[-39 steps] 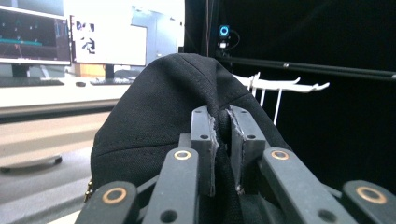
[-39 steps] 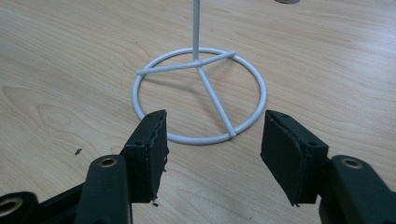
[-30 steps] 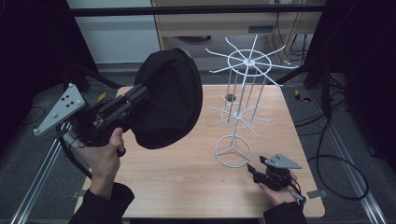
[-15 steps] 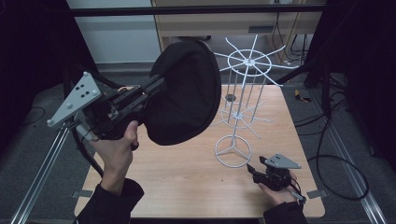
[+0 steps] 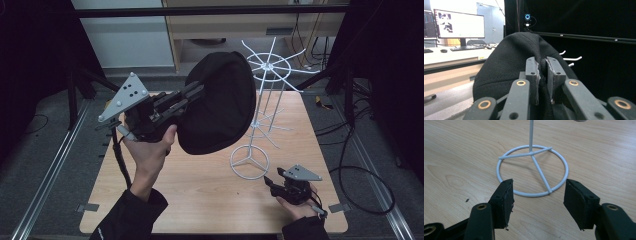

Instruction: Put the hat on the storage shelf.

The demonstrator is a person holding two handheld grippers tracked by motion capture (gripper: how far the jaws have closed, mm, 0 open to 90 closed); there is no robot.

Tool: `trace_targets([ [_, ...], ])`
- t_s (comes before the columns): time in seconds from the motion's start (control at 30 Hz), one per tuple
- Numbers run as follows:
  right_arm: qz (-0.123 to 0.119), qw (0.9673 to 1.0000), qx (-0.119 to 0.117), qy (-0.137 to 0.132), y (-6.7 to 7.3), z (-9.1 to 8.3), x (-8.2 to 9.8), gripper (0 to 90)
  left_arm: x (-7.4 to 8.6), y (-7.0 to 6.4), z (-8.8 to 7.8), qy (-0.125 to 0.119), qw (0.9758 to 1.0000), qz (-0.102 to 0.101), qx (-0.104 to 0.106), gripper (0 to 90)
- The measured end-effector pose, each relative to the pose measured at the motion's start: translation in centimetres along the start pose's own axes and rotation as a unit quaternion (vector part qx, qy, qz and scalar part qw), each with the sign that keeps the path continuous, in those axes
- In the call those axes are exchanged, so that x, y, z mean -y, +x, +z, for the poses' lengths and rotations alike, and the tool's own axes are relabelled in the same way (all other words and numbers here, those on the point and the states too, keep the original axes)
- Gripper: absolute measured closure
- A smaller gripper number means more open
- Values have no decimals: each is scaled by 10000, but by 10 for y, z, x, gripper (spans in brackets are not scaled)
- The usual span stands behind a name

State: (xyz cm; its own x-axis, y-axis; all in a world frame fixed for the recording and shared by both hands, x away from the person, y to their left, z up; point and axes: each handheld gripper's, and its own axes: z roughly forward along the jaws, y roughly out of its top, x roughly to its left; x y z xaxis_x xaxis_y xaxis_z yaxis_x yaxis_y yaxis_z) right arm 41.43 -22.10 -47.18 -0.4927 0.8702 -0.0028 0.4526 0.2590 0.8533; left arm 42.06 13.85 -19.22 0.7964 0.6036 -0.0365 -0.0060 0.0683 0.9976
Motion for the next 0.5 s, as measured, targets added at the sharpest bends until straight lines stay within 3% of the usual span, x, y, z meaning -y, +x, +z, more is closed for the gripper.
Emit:
trace_targets([
  [0.3, 12, 10000, -5, 7, 1, 0, 0, 409, 26, 15, -5, 167, 9996, -202, -68, 796],
  [0.5, -12, 10000, 1, 30, 0, 1, 0, 408, 43, 23, -4, 452, 9985, -270, -126, 789],
])
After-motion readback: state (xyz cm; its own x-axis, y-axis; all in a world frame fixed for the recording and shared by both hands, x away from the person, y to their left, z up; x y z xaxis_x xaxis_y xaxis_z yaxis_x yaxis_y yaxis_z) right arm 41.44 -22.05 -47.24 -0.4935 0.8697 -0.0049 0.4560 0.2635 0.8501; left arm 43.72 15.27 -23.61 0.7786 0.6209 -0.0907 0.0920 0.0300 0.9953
